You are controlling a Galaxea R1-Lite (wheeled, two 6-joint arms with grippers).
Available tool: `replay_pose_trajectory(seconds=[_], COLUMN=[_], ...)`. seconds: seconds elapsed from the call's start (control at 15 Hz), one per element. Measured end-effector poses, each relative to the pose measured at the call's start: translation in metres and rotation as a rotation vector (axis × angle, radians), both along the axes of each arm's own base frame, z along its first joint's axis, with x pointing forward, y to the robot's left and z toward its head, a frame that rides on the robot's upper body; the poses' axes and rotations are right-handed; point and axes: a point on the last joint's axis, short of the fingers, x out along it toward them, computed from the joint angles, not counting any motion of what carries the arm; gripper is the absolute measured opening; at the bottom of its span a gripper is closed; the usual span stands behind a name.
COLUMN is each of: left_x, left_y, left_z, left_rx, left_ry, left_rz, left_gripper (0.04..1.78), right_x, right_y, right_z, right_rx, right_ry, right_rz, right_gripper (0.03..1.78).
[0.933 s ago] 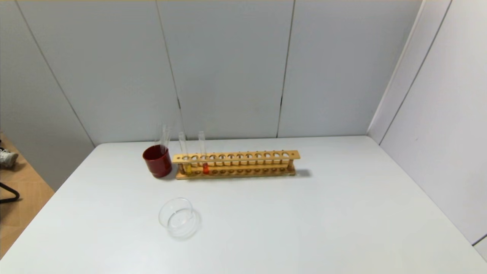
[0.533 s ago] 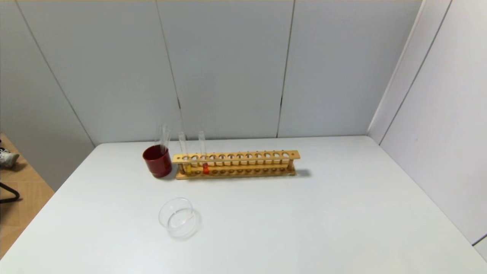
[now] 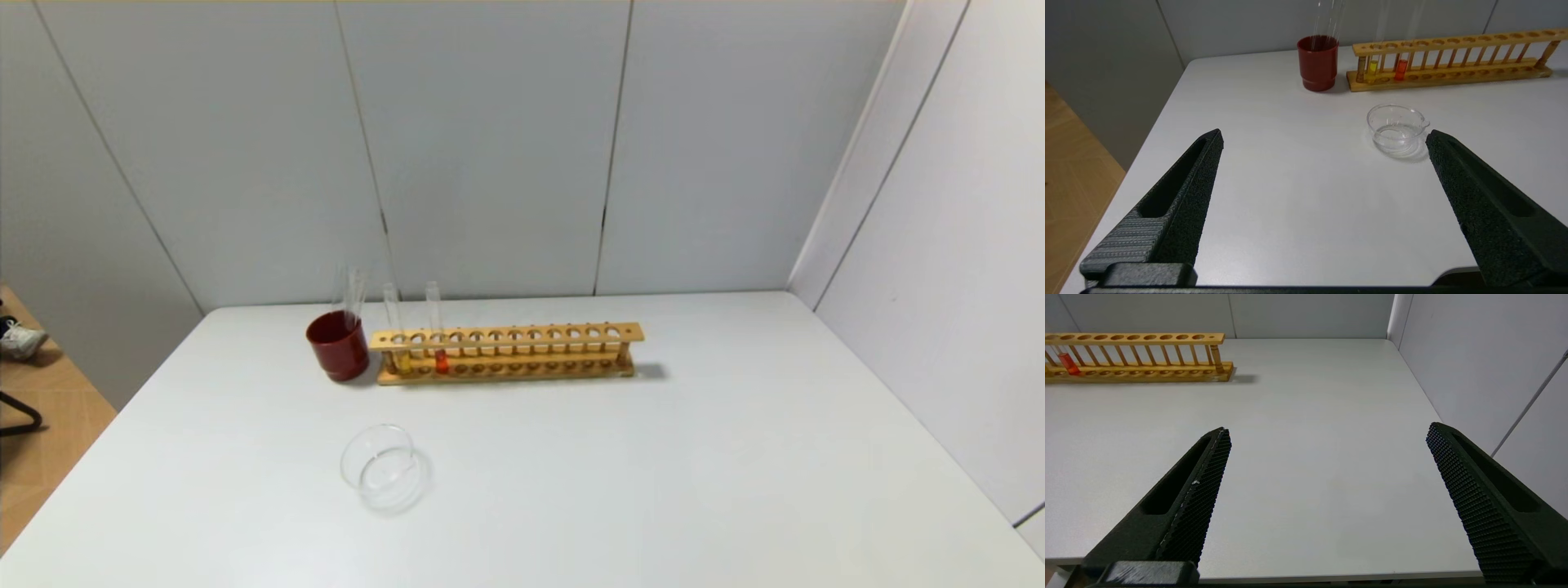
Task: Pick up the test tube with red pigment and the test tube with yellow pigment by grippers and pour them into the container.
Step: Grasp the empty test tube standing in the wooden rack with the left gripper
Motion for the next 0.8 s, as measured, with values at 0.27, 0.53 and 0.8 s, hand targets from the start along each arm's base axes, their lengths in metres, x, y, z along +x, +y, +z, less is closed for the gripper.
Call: replay_pose_trajectory(seconds=[0.27,0.53,0.8], left_x=[-0.006,0.022,0.082], left_y=[-0.001,-0.002,-0.004], left_z=[0.054,0.116,0.157], left_rx=[-0.005,-0.033,-0.077], left_ry=[0.021,0.075,0.156], left_rz=[-0.042,-0.085,-0.172], left_gripper=[1.75,1.75,1.75], right_x=[0.0,0.0,0.0], right_y=[0.0,0.0,0.0], right_z=[0.0,0.0,0.0], right_rx=[0.0,0.0,0.0], right_ry=[0.0,0.0,0.0], right_rz=[0.001,0.001,0.001], right_gripper=[1.75,1.75,1.75])
